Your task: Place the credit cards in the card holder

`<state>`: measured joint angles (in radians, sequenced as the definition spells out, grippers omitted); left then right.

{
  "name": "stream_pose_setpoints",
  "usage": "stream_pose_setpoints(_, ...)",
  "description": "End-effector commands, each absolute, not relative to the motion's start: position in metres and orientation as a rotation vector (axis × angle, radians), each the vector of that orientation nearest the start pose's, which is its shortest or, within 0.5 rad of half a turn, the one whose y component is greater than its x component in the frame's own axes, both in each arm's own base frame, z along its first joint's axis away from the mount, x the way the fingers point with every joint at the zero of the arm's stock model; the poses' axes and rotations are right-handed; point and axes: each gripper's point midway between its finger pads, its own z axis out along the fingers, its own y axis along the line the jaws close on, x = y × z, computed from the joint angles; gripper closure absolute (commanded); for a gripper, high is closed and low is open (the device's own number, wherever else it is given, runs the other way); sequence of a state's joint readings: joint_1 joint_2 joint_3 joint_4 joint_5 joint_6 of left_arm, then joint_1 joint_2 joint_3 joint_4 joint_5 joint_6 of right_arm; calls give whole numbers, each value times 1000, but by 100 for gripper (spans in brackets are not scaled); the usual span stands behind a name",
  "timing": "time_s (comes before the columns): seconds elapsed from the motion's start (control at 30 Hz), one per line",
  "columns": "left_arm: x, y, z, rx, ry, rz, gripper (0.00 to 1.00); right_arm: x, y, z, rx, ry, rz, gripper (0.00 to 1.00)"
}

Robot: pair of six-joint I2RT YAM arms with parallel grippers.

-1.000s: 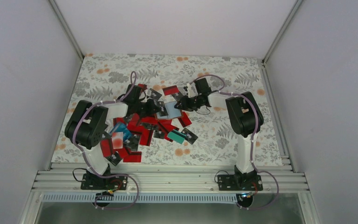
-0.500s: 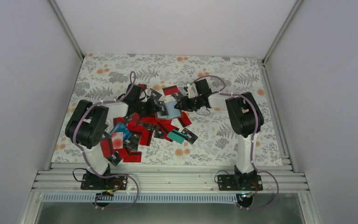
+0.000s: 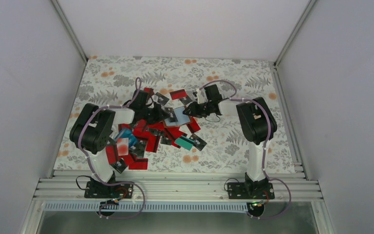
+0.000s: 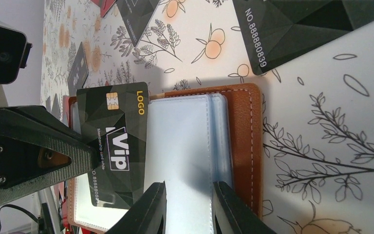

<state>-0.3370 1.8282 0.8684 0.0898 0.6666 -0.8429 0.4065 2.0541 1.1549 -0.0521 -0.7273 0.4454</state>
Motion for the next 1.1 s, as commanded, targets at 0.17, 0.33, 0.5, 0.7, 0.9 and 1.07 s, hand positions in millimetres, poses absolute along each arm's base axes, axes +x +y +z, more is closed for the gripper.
stream_pose_setpoints(0.17,337,-244,34,-379,2674,-1332,98,340,257,-23,-70,2851,1046,73)
stream_pose_setpoints(0.33,333,-250,36,-379,2686,-1359,98,337,252,-32,-26,2875,1016,73)
stream_pose_setpoints(0.5,328,-252,34,-378,2706,-1373,98,337,251,-36,-1,2883,1006,73)
stream_pose_setpoints(0.7,320,-253,35,-383,2719,-1394,98,339,249,-36,15,2882,989,74)
stream_pose_setpoints(0.9,323,-256,30,-386,2718,-1385,98,336,249,-38,19,2888,997,75)
stream_pose_setpoints(1.07,332,-261,33,-378,2691,-1392,97,331,247,-39,25,2902,989,75)
